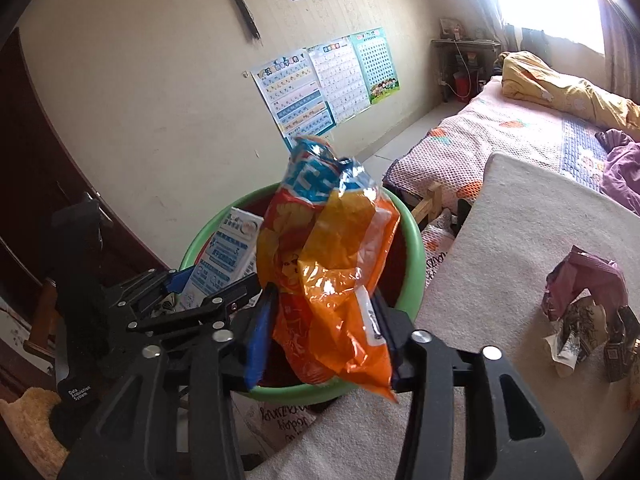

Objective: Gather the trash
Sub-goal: 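Open both tools over the red bucket to drop the items, then move both tools back over the remaining trash on the bed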

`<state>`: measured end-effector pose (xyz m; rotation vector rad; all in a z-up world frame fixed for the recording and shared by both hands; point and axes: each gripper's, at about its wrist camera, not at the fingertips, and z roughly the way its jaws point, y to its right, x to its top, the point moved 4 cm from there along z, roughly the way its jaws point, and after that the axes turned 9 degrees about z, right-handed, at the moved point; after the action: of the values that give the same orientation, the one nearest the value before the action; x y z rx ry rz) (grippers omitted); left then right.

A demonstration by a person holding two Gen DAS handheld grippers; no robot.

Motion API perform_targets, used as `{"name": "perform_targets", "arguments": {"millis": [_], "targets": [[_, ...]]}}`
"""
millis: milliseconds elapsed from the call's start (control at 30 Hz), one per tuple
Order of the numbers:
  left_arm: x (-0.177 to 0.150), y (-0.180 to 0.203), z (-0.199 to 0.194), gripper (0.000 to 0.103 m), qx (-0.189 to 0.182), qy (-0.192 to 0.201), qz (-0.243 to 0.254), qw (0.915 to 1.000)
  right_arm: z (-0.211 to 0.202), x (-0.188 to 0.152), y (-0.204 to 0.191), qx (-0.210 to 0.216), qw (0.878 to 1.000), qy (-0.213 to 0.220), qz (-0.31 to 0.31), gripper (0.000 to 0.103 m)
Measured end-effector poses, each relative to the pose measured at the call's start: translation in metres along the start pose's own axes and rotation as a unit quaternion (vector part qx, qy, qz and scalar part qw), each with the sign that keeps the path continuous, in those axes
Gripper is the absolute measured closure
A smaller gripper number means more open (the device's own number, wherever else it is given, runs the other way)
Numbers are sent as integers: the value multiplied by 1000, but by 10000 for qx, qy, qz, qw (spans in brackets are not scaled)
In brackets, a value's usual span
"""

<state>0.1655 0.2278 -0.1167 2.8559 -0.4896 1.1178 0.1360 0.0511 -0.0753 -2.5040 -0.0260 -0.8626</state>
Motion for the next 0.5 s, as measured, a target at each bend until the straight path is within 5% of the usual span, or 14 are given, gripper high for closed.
{"name": "perform_targets", "arguments": {"millis": [67, 233, 500], "targets": [[-1, -6, -2, 36, 38, 36, -104, 9999, 0, 2, -2, 27, 10000, 42, 23, 46], [-2, -10, -2, 36, 91, 12, -223, 9997, -12, 3, 10, -160, 9997, 167, 70, 44], [12, 19, -7, 36, -135, 200, -44, 9997, -55, 3, 117, -1363, 9866, 428, 790, 43]]}}
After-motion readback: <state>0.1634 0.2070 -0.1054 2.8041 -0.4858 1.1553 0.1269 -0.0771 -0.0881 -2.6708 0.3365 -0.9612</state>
